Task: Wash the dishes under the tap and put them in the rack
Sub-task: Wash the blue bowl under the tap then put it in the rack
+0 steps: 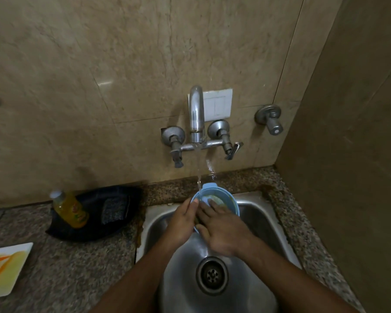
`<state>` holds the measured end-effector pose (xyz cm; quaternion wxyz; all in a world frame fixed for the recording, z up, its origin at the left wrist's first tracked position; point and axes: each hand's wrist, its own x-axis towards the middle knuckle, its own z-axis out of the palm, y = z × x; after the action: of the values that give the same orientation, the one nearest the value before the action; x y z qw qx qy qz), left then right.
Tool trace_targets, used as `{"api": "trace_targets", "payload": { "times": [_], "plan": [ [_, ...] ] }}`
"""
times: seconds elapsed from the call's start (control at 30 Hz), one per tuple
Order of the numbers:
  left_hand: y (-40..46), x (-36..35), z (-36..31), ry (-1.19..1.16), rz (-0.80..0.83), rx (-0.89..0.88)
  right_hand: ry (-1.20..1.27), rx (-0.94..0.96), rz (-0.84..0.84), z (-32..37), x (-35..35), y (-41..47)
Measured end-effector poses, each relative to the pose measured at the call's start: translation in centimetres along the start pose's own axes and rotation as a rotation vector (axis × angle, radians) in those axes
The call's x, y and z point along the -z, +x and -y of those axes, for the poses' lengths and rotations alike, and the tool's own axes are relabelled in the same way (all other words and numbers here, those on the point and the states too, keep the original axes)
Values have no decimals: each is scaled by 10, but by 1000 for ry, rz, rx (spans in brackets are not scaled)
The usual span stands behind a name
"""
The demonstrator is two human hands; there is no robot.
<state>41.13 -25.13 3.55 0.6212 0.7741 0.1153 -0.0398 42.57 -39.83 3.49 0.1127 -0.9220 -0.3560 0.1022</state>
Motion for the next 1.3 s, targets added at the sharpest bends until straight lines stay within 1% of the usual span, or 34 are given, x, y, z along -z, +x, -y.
{"api": "trace_targets", "payload": {
  "times": [0.07, 0.1, 0.13, 0.2, 0.23, 0.3, 0.33, 0.4, 0.47, 0.5, 0.53, 0.57, 0.6, 0.63, 0.67, 0.73, 0.77, 0.8, 0.87, 0.9, 0.97, 1.03, 1.07, 1.13, 1.17, 1.2, 1.27, 1.3],
  "plan": [
    [6, -1, 0, -5, -25, -5, 101, -1, 11, 4, -3, -1],
    [8, 1, 0, -12, -27, -10, 170, 47, 31, 6, -2, -2],
    [9, 2, 0, -28, -17, -13, 181, 100, 32, 5, -1, -4],
    [7, 3, 2, -32, 1, -35, 46, 132, -51, -10, 1, -1],
    [7, 2, 0, -16, -1, -57, 5, 104, -87, -15, 0, 3],
    [11, 1, -2, 28, -18, -99, 64, 54, -108, -16, -5, 11],
    [14, 2, -3, 68, -37, -132, 120, 54, -91, -14, -8, 13],
    [14, 9, -3, 259, -98, -224, 121, 27, -64, -12, -6, 14],
    [8, 11, -5, 442, -95, -293, 41, -68, -148, -16, -2, 18],
    [6, 8, -8, 500, -81, -314, 56, -106, -180, -13, -4, 22],
    [5, 7, -9, 543, -85, -334, 101, -103, -212, -7, -8, 26],
    [4, 8, -10, 570, -106, -352, 157, -72, -199, 1, -13, 27],
    [6, 12, -9, 589, -130, -363, 202, -22, -145, 7, -20, 28],
    [7, 19, -7, 607, -142, -361, 188, 35, -102, 8, -23, 26],
    [7, 25, -2, 629, -145, -345, 103, 67, -99, 2, -25, 25],
    [4, 32, 6, 661, -140, -311, -134, 41, -156, -12, -25, 25],
    [2, 31, 8, 674, -143, -308, -197, 26, -147, -11, -27, 26],
    [1, 30, 9, 692, -155, -311, -211, 56, -140, -5, -31, 27],
    [4, 27, 12, 724, -186, -306, -117, 167, -70, 9, -45, 29],
    [4, 27, 13, 731, -198, -307, -100, 181, -53, 9, -46, 29],
    [1, 28, 16, 743, -206, -324, -151, 103, -134, -8, -36, 31],
    [-1, 25, 13, 734, -207, -321, -228, 14, -170, -10, -34, 32],
    [1, 23, 10, 721, -212, -311, -186, 26, -170, -2, -38, 32],
    [5, 21, 5, 701, -221, -294, -18, 110, -173, 9, -51, 29],
    [7, 23, 4, 700, -224, -292, -33, 140, -203, 5, -53, 28],
    [8, 24, 5, 704, -227, -295, -117, 143, -253, -6, -54, 28],
    [7, 23, 6, 717, -222, -304, -283, 40, -292, -21, -46, 28],
    [6, 20, 5, 725, -208, -310, -270, 5, -272, -16, -42, 29]
  ]
}}
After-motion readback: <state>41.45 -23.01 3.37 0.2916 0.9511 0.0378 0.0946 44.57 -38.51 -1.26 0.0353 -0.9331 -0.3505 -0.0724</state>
